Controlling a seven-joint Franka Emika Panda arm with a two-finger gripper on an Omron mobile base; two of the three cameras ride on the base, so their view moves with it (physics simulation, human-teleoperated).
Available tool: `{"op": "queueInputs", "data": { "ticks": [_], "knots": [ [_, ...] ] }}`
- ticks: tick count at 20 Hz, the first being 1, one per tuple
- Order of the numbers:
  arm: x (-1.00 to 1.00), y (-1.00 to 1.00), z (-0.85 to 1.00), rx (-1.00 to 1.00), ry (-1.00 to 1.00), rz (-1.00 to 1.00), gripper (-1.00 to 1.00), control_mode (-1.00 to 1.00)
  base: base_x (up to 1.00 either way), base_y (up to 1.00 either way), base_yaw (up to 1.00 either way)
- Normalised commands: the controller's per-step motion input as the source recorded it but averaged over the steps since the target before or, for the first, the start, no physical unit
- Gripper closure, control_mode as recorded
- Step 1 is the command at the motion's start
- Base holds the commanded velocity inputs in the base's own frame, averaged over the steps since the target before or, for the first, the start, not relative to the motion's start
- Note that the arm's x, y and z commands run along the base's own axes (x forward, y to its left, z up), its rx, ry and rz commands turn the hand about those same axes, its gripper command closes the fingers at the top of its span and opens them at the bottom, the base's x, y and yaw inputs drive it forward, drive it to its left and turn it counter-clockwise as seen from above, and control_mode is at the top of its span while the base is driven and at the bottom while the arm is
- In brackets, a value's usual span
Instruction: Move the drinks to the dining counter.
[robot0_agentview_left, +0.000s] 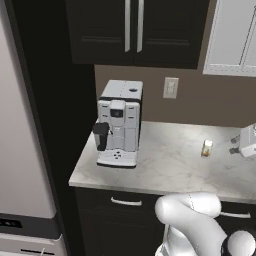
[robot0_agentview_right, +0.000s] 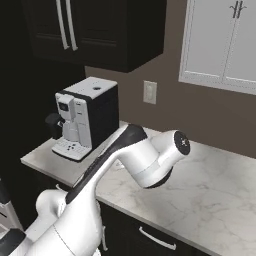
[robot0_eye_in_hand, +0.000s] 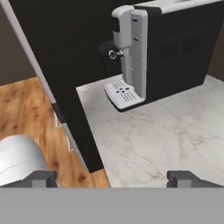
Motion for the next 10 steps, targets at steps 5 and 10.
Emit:
{"op": "queueInputs", "data": {
  "ticks": [5,10],
  "knots": [
    [0.3,-0.19,-0.27,0.0,0.0,0.0,-1.0,-1.0,0.0,0.0,0.0],
    [0.27,-0.24,-0.36,0.0,0.0,0.0,-1.0,-1.0,0.0,0.0,0.0]
  ]
}}
